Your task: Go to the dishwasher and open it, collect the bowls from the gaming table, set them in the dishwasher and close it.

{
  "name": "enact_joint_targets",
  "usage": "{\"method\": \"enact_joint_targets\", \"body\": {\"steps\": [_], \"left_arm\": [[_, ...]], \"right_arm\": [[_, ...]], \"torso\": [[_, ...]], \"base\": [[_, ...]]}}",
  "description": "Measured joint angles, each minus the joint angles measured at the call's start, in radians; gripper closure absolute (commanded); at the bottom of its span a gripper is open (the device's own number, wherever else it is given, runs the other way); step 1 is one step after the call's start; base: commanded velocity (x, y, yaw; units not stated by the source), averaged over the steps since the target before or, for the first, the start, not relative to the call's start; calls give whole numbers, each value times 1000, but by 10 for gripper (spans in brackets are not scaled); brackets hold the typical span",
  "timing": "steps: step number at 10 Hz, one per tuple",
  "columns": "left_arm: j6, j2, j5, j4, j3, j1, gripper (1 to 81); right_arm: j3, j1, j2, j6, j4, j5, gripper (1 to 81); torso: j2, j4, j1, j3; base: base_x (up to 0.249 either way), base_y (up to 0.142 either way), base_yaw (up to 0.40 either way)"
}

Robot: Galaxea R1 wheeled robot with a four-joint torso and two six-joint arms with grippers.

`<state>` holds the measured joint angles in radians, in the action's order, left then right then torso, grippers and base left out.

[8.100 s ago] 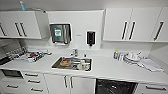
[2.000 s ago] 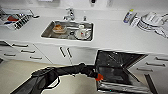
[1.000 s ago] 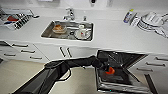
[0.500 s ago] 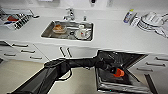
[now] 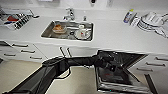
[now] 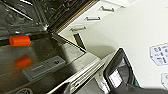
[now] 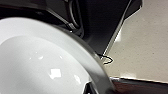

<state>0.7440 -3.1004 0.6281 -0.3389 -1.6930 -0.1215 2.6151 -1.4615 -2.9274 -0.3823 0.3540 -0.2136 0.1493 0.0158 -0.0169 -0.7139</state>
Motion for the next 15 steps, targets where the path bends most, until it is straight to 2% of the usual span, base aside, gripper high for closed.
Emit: {"method": "enact_joint_targets", "body": {"steps": [4, 5, 6, 9, 12, 13, 15], "left_arm": [[-8, 193, 4, -3, 109, -109, 10], [-11, 256, 7, -18, 147, -146, 10], [-14, 336, 4, -45, 206, -196, 10], [-26, 542, 22, -144, 305, -448, 10], [-37, 653, -34, -255, 356, -671, 10], [-37, 684, -50, -293, 356, -753, 10], [-39, 696, -126, -354, 317, -904, 10]], "right_arm": [[-21, 5, 33, -3, 0, -4, 811], [-30, 6, 47, -5, 0, -4, 811], [-90, 13, 115, -22, -1, -7, 811], [-281, 43, 269, -66, -1, -21, 811], [-435, 79, 420, -118, -1, -10, 811], [-484, 118, 455, -141, -1, -1, 811], [-571, 210, 506, -195, -1, -7, 811]], "torso": [[0, 0, 0, 0], [0, 0, 0, 0], [0, 0, 0, 0], [0, 0, 0, 0], [0, 0, 0, 0], [0, 0, 0, 0], [0, 0, 0, 0]], "base": [[0, 0, 0], [0, 0, 0], [0, 0, 0], [0, 0, 0], [0, 0, 0], [0, 0, 0], [0, 0, 0]]}}
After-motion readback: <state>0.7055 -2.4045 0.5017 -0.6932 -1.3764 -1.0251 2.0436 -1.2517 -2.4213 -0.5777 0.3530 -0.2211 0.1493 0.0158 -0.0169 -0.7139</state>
